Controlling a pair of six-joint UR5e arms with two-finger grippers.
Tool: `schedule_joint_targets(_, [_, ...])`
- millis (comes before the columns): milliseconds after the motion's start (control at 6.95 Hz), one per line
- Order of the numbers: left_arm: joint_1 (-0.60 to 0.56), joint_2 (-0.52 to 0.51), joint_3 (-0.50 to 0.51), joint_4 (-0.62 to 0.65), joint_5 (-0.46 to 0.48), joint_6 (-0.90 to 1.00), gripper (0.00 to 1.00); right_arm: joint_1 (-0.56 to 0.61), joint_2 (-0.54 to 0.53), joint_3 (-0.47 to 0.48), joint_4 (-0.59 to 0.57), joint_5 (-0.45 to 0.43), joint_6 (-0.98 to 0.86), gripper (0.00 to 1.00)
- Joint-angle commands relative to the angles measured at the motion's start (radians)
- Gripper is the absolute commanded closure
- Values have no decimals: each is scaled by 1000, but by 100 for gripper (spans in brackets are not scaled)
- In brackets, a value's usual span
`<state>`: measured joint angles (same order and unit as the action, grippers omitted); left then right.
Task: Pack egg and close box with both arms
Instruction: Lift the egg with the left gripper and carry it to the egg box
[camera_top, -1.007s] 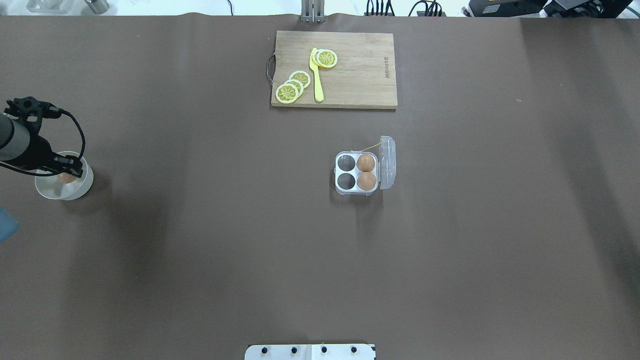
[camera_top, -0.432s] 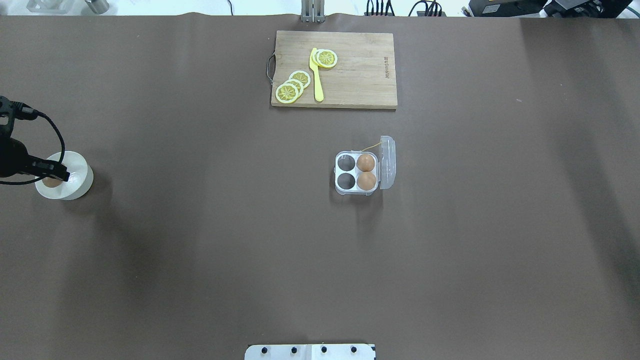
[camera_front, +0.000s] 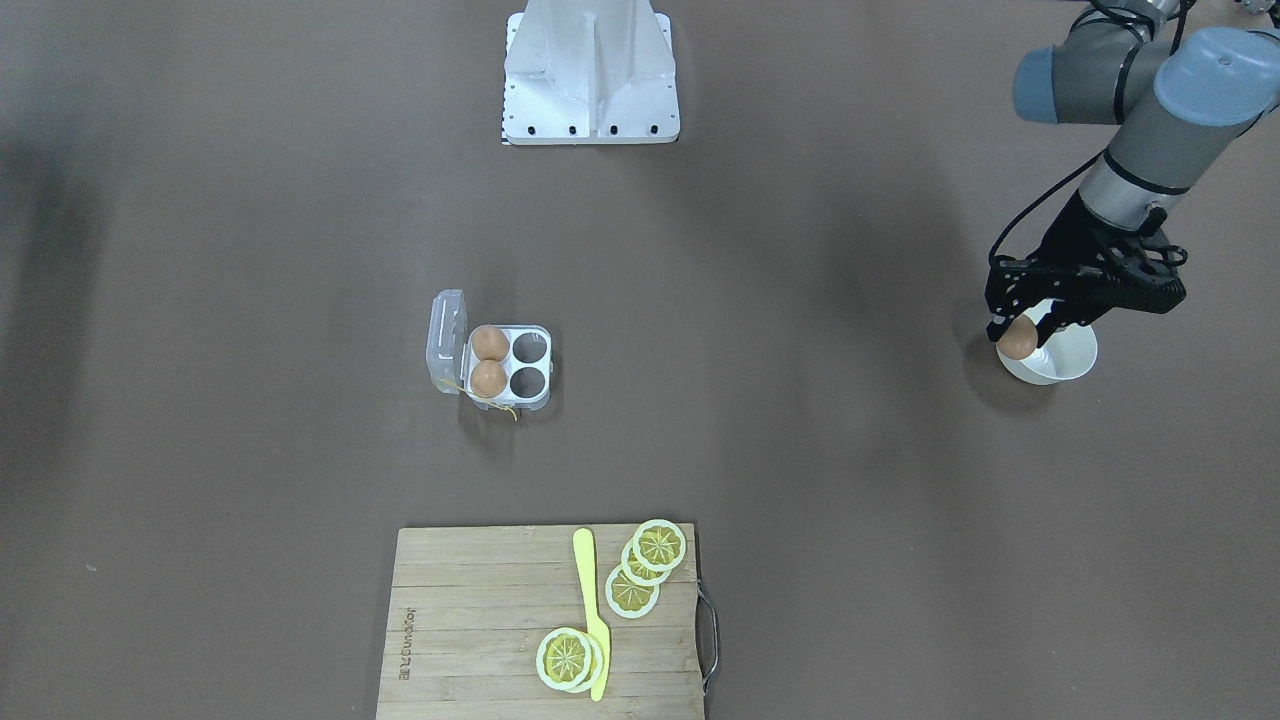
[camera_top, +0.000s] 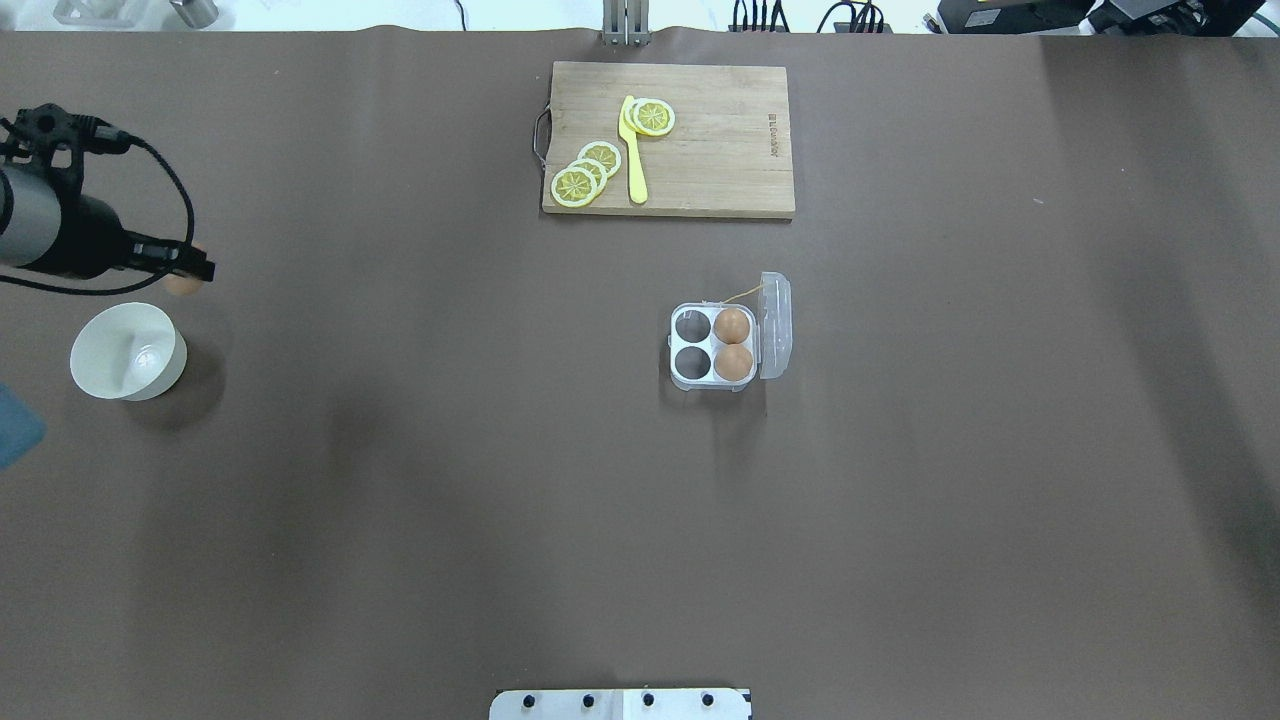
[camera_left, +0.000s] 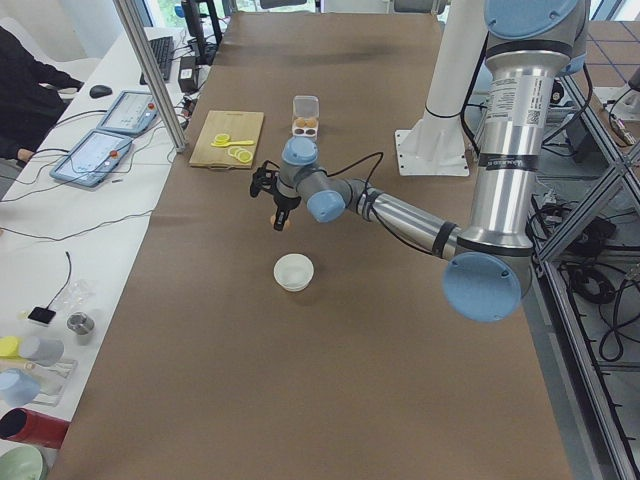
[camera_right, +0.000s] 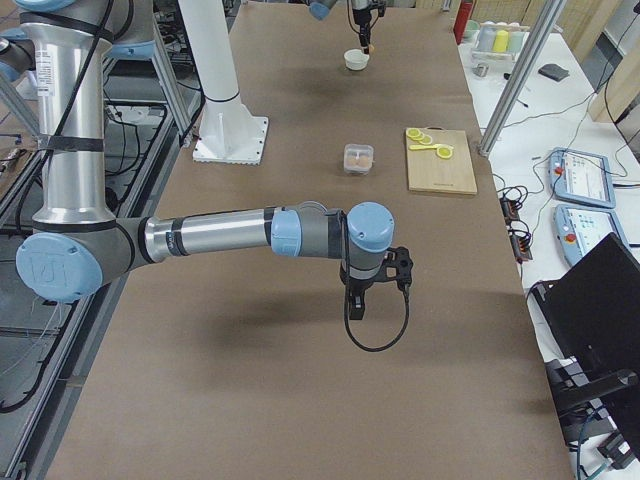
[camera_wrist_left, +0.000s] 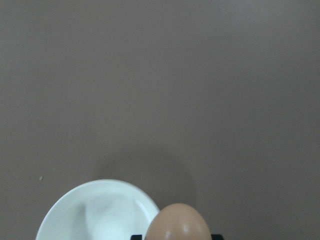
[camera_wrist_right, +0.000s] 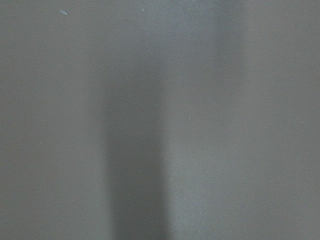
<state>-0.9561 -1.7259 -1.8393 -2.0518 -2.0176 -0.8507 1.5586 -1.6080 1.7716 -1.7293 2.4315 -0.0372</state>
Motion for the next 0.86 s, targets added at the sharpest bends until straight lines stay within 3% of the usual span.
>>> schedule_joint_targets(0, [58,-218,-18,2,99,-266,100,1,10,17,4,-6,-9,0])
schedule_joint_targets(144, [198,-254,-32,2,267,-316,100,1,2,50,4,1,0,0])
schedule_joint_targets(288, [399,-326,15,1,513,-333,100,0,0,43,2,1,0,0])
schedule_joint_targets(432, [504,-387,82,-2,639,-368,100,0,3,42,4,3,5,0])
schedule_joint_targets(719, [571,-451,175,-80,722,-474,100,0,6,52,5,3,22,0])
